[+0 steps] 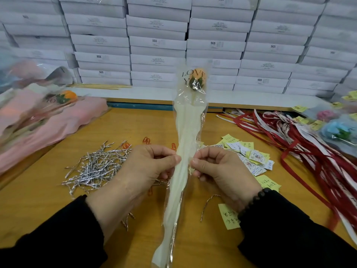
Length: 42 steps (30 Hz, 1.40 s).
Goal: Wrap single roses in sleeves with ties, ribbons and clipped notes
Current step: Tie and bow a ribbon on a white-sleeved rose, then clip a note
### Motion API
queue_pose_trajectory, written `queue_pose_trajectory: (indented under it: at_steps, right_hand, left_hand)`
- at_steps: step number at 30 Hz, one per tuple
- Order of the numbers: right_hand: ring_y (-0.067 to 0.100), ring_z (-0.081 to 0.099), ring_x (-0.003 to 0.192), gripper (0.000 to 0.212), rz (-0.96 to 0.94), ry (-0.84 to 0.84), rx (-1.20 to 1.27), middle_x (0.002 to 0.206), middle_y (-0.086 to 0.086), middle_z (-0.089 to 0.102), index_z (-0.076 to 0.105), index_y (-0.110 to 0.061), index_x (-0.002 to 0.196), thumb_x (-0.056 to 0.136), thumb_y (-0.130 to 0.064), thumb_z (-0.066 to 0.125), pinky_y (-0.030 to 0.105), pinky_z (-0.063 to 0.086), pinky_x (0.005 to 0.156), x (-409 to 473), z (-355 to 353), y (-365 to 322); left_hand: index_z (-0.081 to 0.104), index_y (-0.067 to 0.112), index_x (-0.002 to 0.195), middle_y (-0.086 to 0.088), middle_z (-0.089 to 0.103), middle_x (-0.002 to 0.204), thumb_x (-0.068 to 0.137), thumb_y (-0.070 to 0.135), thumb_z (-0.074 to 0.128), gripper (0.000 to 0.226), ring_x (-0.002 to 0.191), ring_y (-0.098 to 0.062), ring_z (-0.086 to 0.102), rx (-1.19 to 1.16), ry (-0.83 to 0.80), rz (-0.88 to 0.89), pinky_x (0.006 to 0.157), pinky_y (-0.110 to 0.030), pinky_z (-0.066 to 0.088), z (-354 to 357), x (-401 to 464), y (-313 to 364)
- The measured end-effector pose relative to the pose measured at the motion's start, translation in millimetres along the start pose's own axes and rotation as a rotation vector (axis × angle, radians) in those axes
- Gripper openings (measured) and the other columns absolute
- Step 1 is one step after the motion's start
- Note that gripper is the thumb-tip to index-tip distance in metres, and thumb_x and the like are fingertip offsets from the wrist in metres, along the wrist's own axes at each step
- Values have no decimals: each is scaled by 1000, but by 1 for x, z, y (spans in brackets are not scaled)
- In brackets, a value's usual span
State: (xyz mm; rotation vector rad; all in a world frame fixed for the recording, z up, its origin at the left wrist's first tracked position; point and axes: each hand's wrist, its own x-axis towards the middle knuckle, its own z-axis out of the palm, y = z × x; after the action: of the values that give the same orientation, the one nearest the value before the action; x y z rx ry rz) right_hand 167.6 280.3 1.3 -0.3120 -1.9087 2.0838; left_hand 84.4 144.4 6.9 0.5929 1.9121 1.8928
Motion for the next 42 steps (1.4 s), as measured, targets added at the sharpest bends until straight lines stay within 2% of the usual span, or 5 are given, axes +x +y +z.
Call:
queue_pose_trajectory:
  at_steps: [12,21,32,38,42]
  right_hand:
    - [9,62,50,13,10,-14,119,57,5,65,59,-4,74,80,7,62,14,49,47,1,3,4]
    - [14,64,50,14,-23,11,114,57,9,66,57,-4,75,78,8,64,17,51,47,0,4,4]
    - [3,52,49,10,7,-9,-8,62,-3,60,63,-11,79,77,-4,70,14,41,48,3,1,7]
    - [5,48,58,32,60,-133,51,79,8,58,74,-14,91,60,-20,72,15,38,51,4,-4,5]
    - [11,47,62,50,61,-96,35,75,8,56,64,7,92,54,-23,74,17,38,51,6,-5,9]
  left_hand:
    - [69,-4,83,-21,63,74,78,1,67,7,52,-12,53,20,-64,23,47,-18,41,2,-2,-1]
    - [72,1,81,-7,68,60,78,1,66,6,47,-5,56,40,-73,24,47,-18,43,4,-3,-2]
    - [69,-7,84,-18,68,63,81,-4,61,9,52,-17,65,-34,-132,66,44,-19,48,9,-9,1]
    - [73,0,75,-18,68,65,69,5,66,11,52,-21,65,-99,-192,-14,54,-28,56,6,-9,4]
    - [73,-1,77,-22,68,71,64,10,67,18,55,-21,66,-159,-226,-126,56,-26,57,4,-8,1]
